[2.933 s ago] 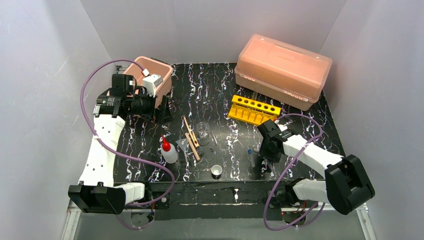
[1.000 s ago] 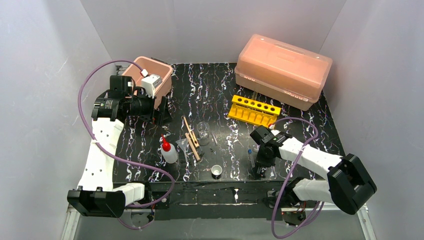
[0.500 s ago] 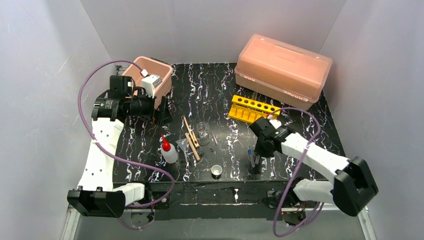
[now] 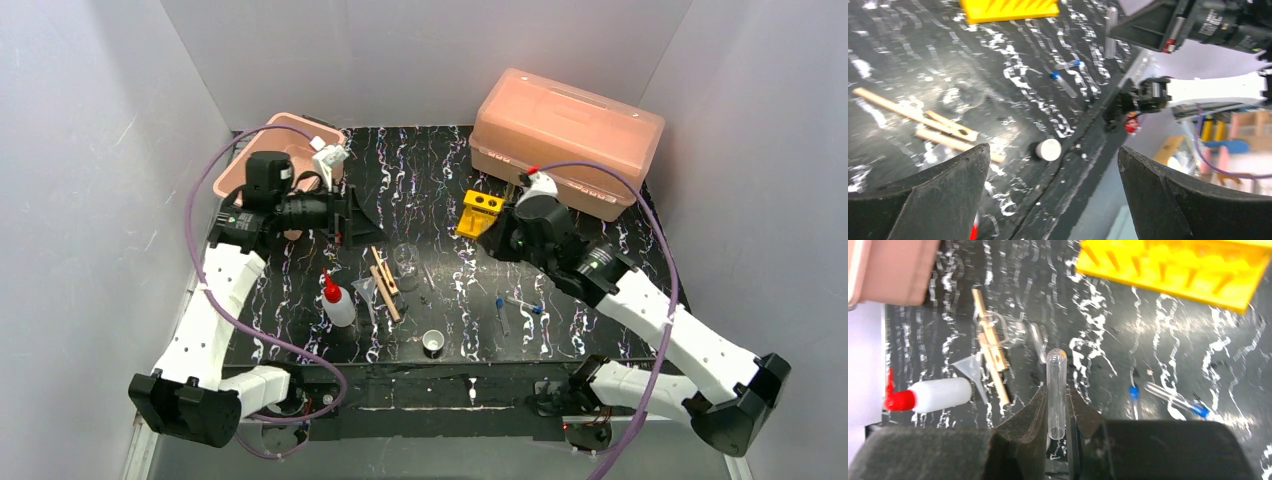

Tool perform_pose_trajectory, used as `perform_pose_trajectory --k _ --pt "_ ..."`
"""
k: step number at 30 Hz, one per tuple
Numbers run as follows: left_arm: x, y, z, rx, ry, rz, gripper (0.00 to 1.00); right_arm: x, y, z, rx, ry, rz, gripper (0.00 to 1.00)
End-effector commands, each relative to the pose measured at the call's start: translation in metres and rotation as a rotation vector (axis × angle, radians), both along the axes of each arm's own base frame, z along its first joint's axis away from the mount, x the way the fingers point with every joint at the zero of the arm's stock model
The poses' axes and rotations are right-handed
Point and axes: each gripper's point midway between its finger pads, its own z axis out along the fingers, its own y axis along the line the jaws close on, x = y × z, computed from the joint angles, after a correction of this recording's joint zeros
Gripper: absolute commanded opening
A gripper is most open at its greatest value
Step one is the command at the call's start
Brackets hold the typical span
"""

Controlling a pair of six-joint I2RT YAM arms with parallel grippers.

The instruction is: Organize the chemistry lab equipment

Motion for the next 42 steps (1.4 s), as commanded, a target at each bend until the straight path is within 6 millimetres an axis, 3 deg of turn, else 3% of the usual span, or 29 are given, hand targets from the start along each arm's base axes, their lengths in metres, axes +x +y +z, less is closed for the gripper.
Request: perform_pose_trajectory --k 1,5,10,16,23,29,34,42 --pt "-0.017 -0.037 0.025 -0.132 -0.043 -0.117 0.99 0.013 0.056 0.078 0.134 -0.211 0.124 0.16" --pt "-0.015 -0.058 0.028 -0.178 -0.03 -0.156 0.99 0.011 0.088 0.111 0.238 -0.269 0.179 0.16" --pt "-0.023 -0.072 0.037 -0.191 -0.068 -0.208 0.98 0.005 0.111 0.137 0.321 -0.285 0.217 0.16" --pt "-0.025 -0.077 0.036 -0.161 -0.123 -0.195 0.85 -0.011 0.131 0.156 0.423 -0.283 0.289 0.17" --pt "-0.018 -0.074 0.038 -0.144 -0.167 -0.144 0.67 -0.027 0.14 0.16 0.488 -0.254 0.346 0.18" --pt "-0.016 -0.072 0.043 -0.141 -0.184 -0.121 0.66 -0.033 0.137 0.159 0.49 -0.253 0.346 0.18" --pt "-0.018 -0.071 0.046 -0.146 -0.186 -0.118 0.49 -0.032 0.131 0.153 0.469 -0.254 0.325 0.18" --pt "-0.024 -0.07 0.054 -0.156 -0.198 -0.134 0.45 -0.03 0.13 0.151 0.446 -0.266 0.315 0.18"
